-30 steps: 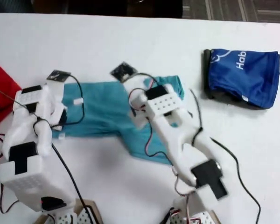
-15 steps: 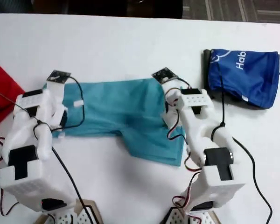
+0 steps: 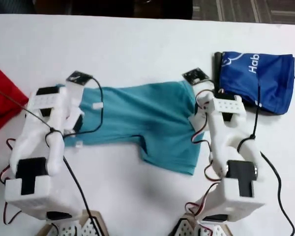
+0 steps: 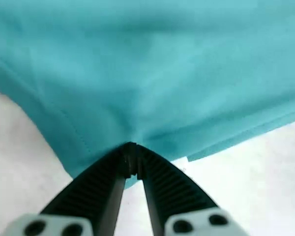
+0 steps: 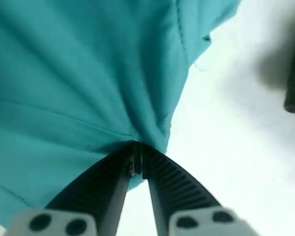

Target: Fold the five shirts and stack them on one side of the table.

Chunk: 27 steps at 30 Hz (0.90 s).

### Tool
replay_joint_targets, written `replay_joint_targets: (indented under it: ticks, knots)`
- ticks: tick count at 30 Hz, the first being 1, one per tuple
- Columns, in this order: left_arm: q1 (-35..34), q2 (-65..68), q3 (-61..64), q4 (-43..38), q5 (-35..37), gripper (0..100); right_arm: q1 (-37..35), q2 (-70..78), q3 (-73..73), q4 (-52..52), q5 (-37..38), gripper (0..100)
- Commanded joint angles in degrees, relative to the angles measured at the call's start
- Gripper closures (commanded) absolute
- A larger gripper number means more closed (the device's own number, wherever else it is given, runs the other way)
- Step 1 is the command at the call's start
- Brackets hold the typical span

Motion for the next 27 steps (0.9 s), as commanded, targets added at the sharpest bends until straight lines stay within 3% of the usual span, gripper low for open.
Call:
replay_joint_targets:
  ticks: [1, 10, 18, 24, 27]
  knots:
    - [0.1, -3.1, -1.1, -0.5, -0.4, 98, -0.7, -7.3, -0.3, 3.1, 0.5, 98.1]
    - [-5.6, -3.1, 10.9, -17.6, -0.7, 98, -11.1, -26.0, 3.2, 16.6, 0.5, 98.1]
    - [-7.3, -3.1, 13.1, -19.1, -0.4, 98, -23.3, -36.4, 25.8, 11.1, 1.3, 97.5]
    - [-7.2, -3.0, 13.8, -19.5, -0.4, 98, -26.8, -35.8, 31.3, 11.1, 7.9, 78.8]
    - [-7.2, -3.0, 14.0, -20.0, -0.4, 98, -26.8, -35.8, 31.6, 10.9, 10.5, 74.0]
